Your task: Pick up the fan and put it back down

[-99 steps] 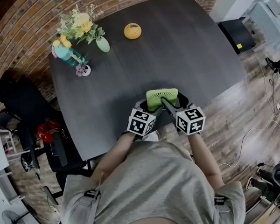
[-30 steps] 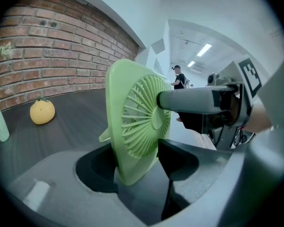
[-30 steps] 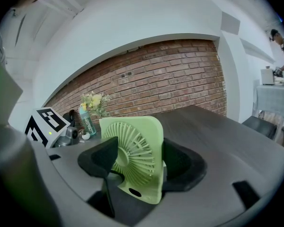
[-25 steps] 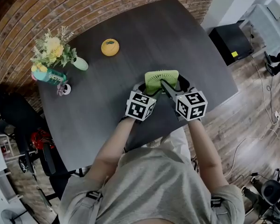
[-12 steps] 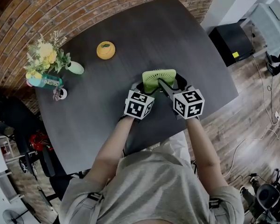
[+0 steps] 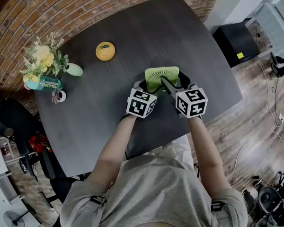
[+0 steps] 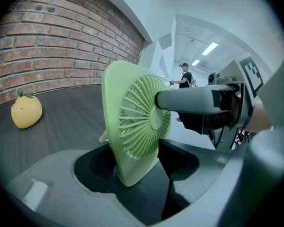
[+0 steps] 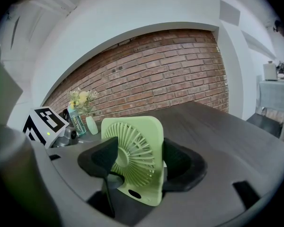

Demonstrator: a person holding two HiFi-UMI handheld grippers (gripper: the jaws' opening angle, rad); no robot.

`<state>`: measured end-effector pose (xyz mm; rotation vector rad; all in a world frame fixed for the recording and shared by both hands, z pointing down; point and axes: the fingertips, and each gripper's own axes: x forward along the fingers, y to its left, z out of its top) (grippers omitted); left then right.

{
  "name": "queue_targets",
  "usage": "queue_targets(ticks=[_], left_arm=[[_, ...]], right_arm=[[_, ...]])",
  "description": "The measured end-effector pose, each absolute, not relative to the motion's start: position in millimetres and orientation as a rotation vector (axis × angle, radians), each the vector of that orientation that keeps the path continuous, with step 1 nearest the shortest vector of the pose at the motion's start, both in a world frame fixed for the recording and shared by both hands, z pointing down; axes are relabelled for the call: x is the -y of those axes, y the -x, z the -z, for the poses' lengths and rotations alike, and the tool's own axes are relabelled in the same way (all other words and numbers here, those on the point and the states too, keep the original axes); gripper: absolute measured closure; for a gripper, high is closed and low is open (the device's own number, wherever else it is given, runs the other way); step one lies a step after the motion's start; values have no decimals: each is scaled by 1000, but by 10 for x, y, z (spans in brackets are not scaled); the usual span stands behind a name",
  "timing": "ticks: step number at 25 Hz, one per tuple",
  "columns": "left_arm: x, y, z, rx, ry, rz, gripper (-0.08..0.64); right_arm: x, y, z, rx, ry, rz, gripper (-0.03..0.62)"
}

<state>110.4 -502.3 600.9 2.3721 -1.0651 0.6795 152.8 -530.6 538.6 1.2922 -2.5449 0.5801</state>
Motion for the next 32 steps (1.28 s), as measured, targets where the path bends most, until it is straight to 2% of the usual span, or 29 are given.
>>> queue_targets(ticks=[21, 32], left_arm=[[5090, -1092, -6020, 1131, -2366, -652, 287], [4902, -878, -5804, 1174, -2393, -618, 287]], right_arm=[[5369, -1561, -5396, 2529, -1336, -593, 293], [5062, -1654, -5383, 2471, -1427, -619, 284]])
